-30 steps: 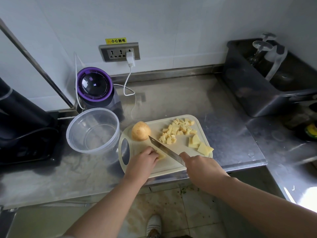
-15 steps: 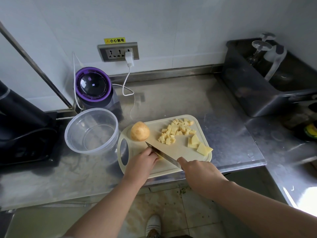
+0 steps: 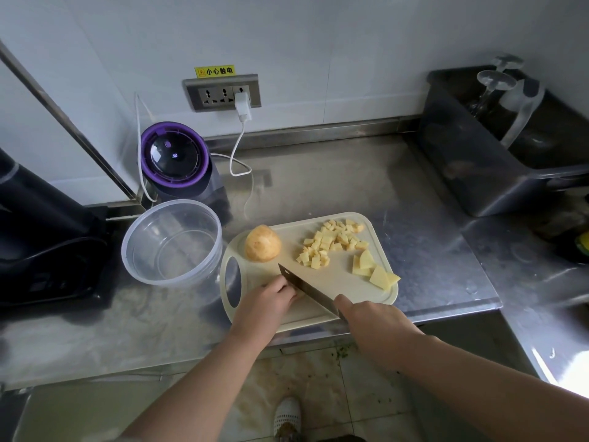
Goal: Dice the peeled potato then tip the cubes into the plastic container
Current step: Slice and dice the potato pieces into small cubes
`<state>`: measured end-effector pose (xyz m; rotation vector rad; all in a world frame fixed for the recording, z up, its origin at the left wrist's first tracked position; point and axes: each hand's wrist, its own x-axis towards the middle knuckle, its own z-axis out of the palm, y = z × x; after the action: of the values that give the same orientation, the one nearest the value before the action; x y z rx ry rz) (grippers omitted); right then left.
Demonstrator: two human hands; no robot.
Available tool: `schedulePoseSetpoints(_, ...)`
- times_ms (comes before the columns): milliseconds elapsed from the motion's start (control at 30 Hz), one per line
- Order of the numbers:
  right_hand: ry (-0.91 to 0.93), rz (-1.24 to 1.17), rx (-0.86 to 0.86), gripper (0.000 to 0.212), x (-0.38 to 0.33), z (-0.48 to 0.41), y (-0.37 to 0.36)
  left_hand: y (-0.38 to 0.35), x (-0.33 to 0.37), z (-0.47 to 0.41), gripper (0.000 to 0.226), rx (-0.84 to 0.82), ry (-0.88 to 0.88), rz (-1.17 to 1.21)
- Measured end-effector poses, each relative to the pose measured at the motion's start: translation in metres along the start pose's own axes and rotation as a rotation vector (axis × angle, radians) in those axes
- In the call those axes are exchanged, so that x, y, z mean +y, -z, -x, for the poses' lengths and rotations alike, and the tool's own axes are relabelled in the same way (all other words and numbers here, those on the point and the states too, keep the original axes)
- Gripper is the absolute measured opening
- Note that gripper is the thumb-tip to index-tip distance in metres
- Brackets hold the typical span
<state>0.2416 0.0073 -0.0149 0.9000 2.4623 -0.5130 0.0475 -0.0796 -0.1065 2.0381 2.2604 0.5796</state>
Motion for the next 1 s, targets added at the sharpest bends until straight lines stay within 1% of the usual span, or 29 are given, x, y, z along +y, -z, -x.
schedulePoseSetpoints(100, -0.019, -0.022, 0.017, 0.043, 0.003, 0.002, 0.002, 0.004, 0.001, 0.002, 0.011, -0.009, -0.007, 0.011)
schedulePoseSetpoints(200, -0.042, -0.05, 0.045, 0.041, 0.003, 0.005, 0.001, 0.008, 0.001, 0.003, 0.015, -0.019, -0.008, -0.003)
schedulePoseSetpoints(400, -0.011, -0.04, 0.052, 0.051, -0.006, 0.009, 0.0, 0.01, 0.002, 0.003, 0.015, -0.047, 0.023, -0.017)
schedulePoseSetpoints(667, 0.006, -0.035, 0.038, 0.051, -0.012, 0.01, -0.001, 0.006, 0.0, 0.003, 0.02, -0.106, 0.041, -0.075)
schedulePoseSetpoints(800, 0.027, -0.006, 0.012, 0.052, -0.015, 0.008, 0.0, 0.009, 0.002, 0.003, 0.024, -0.093, 0.025, -0.076)
schedulePoseSetpoints(1000, 0.01, -0.032, -0.02, 0.049, -0.013, 0.007, -0.003, 0.013, 0.004, 0.002, 0.025, -0.075, -0.001, -0.064)
